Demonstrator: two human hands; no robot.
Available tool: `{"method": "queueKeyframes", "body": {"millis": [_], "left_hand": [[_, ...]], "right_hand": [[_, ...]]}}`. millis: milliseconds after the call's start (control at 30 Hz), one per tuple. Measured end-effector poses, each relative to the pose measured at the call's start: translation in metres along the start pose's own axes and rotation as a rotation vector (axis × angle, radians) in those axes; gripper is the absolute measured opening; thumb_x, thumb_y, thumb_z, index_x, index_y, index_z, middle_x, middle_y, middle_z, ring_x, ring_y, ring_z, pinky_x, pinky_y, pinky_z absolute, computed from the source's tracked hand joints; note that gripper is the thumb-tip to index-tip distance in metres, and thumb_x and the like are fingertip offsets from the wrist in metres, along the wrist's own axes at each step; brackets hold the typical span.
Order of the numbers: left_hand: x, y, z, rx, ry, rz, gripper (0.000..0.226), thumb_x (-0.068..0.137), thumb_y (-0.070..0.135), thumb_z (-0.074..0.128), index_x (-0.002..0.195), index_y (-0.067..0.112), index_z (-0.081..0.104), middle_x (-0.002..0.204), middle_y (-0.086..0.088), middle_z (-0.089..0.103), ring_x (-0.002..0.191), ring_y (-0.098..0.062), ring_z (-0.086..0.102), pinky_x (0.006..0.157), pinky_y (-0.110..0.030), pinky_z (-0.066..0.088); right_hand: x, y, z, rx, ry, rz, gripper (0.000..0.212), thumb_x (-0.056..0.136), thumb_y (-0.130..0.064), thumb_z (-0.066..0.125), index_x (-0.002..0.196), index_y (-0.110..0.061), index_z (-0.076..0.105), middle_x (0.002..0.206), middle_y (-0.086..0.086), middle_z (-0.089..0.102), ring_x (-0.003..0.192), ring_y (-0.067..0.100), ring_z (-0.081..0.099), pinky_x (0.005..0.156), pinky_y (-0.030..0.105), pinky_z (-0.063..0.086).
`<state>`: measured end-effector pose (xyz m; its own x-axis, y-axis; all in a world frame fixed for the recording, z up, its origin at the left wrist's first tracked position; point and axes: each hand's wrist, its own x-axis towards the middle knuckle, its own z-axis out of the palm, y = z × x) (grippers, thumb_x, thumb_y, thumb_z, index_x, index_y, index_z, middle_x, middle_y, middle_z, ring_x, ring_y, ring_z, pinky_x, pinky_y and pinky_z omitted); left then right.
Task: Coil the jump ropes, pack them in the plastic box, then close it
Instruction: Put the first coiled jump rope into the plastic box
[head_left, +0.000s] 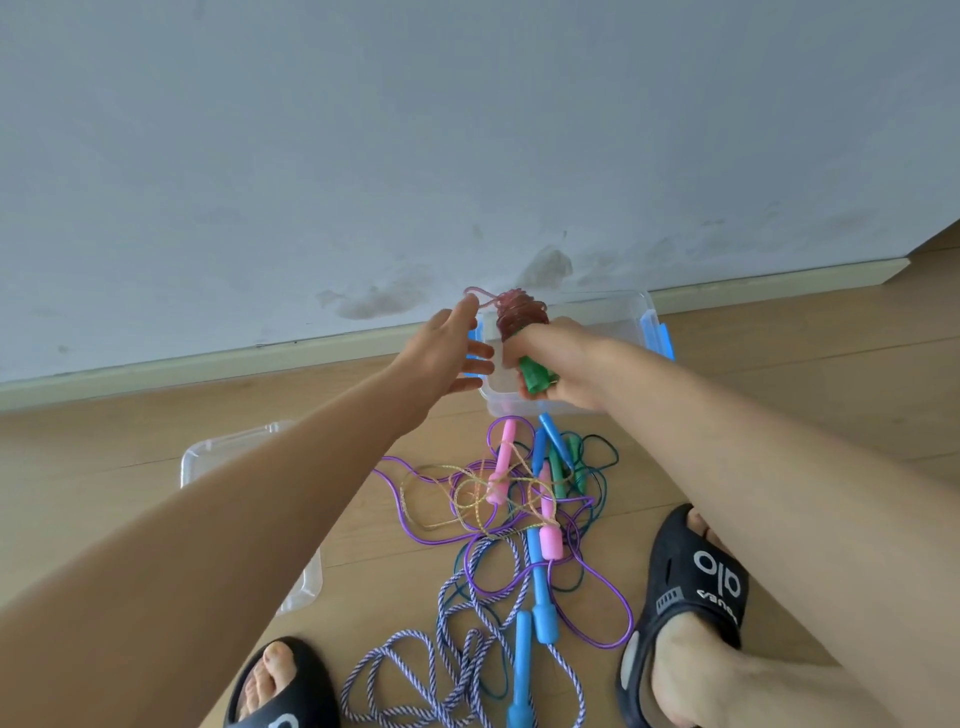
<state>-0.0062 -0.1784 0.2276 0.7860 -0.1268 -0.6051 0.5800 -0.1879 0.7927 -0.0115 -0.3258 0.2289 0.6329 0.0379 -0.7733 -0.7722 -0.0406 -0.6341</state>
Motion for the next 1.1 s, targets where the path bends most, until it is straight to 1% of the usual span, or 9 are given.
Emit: {"method": "queueKeyframes", "body": {"millis": [133,300,433,567,667,700,800,933,1100], "left_hand": [[0.044,-0.013,0.0,0.248,0.079,0.039,0.035,0.099,0.043,0.04,0.118,0.019,0.056,0.112,-0.008,0.068,0.091,-0.021,0.066,0.087,-0.038,0.053],[0.103,-0.043,-0.004,0.662,0.03,0.074,0.044,0.096,0.032,0.053,0.14,0.029,0.046,0.118,-0.006,0.061,0.074,-0.02,0.056,0.063,-0.029,0.043],[0.132,-0.071,0.0,0.687,-0.006,0.079,0.051,0.092,0.027,0.062,0.138,0.022,0.043,0.106,-0.007,0.069,0.088,-0.028,0.068,0.069,-0.031,0.05],[0.14,-0.088,0.002,0.616,0.014,0.086,0.027,0.091,0.021,0.061,0.114,0.012,0.05,0.082,-0.004,0.074,0.071,-0.016,0.073,0.068,-0.028,0.054],[0.142,-0.091,-0.001,0.58,0.02,0.065,0.012,0.092,0.016,0.057,0.102,0.01,0.052,0.087,-0.01,0.073,0.06,-0.014,0.073,0.07,-0.033,0.058],[0.141,-0.091,-0.002,0.54,0.023,0.04,0.01,0.093,0.013,0.055,0.1,0.007,0.051,0.087,-0.012,0.073,0.059,-0.016,0.074,0.065,-0.032,0.058],[0.136,-0.09,-0.007,0.431,0.048,-0.043,0.005,0.095,0.008,0.054,0.092,0.007,0.049,0.084,-0.012,0.071,0.061,-0.017,0.075,0.052,-0.02,0.05],[0.129,-0.094,-0.009,0.323,0.084,-0.07,0.008,0.096,0.012,0.058,0.094,0.01,0.051,0.1,-0.011,0.064,0.064,-0.016,0.075,0.066,-0.028,0.058],[0.122,-0.097,-0.011,0.402,0.08,-0.037,0.018,0.097,0.027,0.058,0.098,0.01,0.051,0.099,-0.011,0.07,0.063,-0.016,0.075,0.069,-0.031,0.061]], "right_hand": [[0.05,0.01,-0.019,-0.044,0.181,-0.015,0.015,0.086,-0.007,0.056,0.101,-0.005,0.055,0.087,0.011,0.05,0.075,0.024,0.052,0.068,0.035,0.054],[0.136,0.025,-0.025,-0.44,0.376,0.062,0.01,0.093,-0.012,0.055,0.087,-0.004,0.054,0.079,0.015,0.057,0.067,0.026,0.054,0.058,0.03,0.045],[0.193,0.037,-0.021,-0.697,0.347,0.12,0.027,0.095,-0.016,0.056,0.117,-0.001,0.059,0.109,0.012,0.066,0.07,0.021,0.052,0.048,0.024,0.034],[0.21,0.05,-0.009,-0.585,0.248,0.116,0.024,0.089,-0.011,0.067,0.111,-0.006,0.06,0.089,0.011,0.062,0.072,0.023,0.057,0.066,0.031,0.048],[0.212,0.058,0.002,-0.517,0.051,0.215,0.044,0.09,-0.007,0.066,0.132,-0.002,0.053,0.127,0.015,0.061,0.104,0.026,0.062,0.092,0.035,0.052],[0.211,0.056,0.003,-0.559,0.026,0.22,0.047,0.092,-0.01,0.065,0.136,-0.003,0.05,0.128,0.013,0.059,0.111,0.026,0.06,0.097,0.035,0.049],[0.2,0.046,0.006,-0.834,0.06,0.12,0.011,0.098,-0.018,0.055,0.104,-0.009,0.056,0.083,0.005,0.054,0.09,0.024,0.054,0.075,0.028,0.047],[0.196,0.044,0.011,-0.968,0.18,-0.055,0.023,0.094,-0.01,0.046,0.071,-0.013,0.051,0.073,0.005,0.053,0.081,0.027,0.055,0.069,0.03,0.044],[0.168,0.062,0.003,-0.823,0.623,-0.534,0.023,0.091,-0.011,0.049,0.111,-0.01,0.059,0.11,0.009,0.062,0.1,0.031,0.058,0.075,0.033,0.041]]}}
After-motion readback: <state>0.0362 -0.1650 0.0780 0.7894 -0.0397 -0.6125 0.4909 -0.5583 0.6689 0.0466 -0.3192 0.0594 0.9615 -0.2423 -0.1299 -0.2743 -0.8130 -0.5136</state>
